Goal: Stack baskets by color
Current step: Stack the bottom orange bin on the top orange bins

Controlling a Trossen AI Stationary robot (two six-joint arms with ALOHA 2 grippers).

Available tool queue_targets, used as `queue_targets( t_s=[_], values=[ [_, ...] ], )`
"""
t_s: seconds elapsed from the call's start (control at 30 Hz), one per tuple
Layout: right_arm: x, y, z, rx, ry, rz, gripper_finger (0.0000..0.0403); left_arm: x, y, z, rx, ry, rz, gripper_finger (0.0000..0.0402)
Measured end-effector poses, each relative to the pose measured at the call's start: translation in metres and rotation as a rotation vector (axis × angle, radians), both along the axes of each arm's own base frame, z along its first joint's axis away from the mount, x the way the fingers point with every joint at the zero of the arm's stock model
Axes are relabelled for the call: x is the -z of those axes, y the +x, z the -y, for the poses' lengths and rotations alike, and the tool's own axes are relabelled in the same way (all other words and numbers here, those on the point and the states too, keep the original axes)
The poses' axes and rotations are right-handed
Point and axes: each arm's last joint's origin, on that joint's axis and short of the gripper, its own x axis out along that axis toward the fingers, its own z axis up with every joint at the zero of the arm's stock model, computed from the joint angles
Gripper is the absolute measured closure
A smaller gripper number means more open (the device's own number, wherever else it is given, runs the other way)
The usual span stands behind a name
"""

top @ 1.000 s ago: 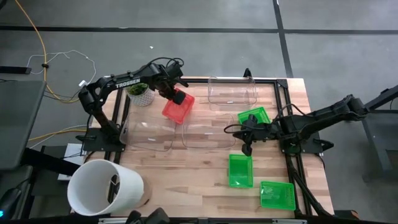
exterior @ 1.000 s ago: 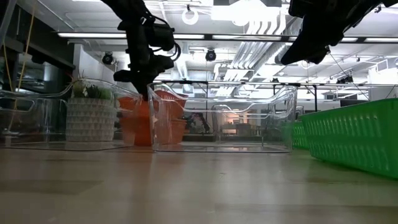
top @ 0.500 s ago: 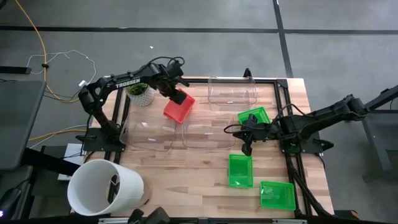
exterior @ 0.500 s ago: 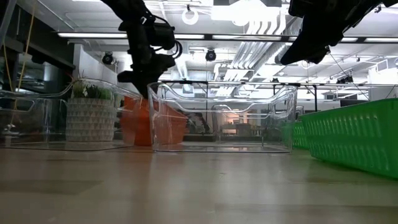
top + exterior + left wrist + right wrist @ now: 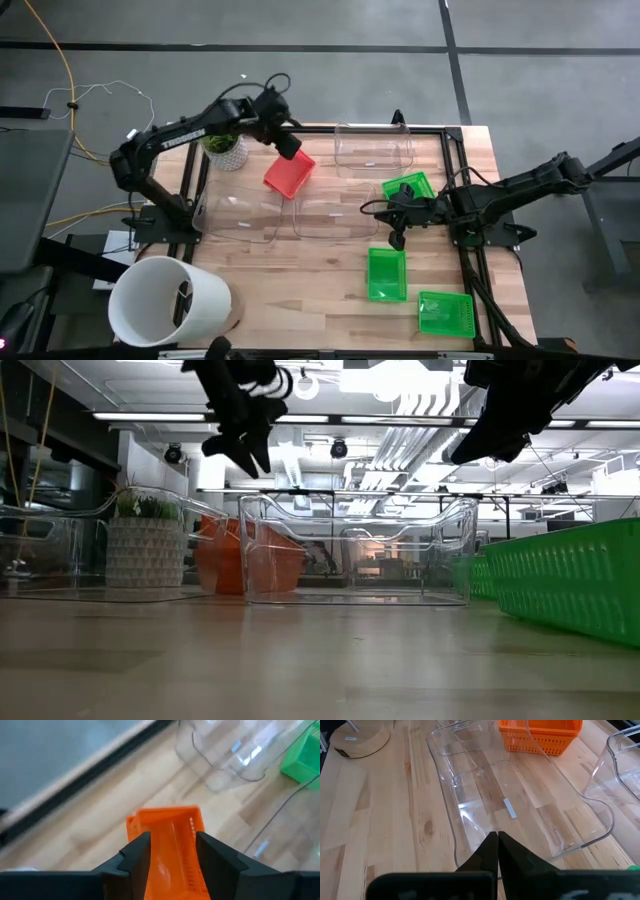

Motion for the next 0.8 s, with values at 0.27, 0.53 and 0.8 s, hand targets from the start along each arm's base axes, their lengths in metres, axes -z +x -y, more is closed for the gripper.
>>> queue_targets(
  t_s=[0.27, 0.53, 0.8],
  values=[
    [-0.001, 0.0, 0.0, 0.0, 0.002, 0.007, 0.0403, 0.01, -0.002, 0.046, 0.053, 0.225, 0.152, 0.0352],
    [-0.001, 0.0, 0.0, 0.0, 0.002, 0.007, 0.0403, 0.052, -0.021, 0.094, 0.066, 0.375, 0.305, 0.0399],
    [-0.001, 0.0, 0.0, 0.006, -0.005, 0.008, 0.0403, 0.115, -0.044, 0.119, -0.068, 0.521, 0.379, 0.0401]
  ],
)
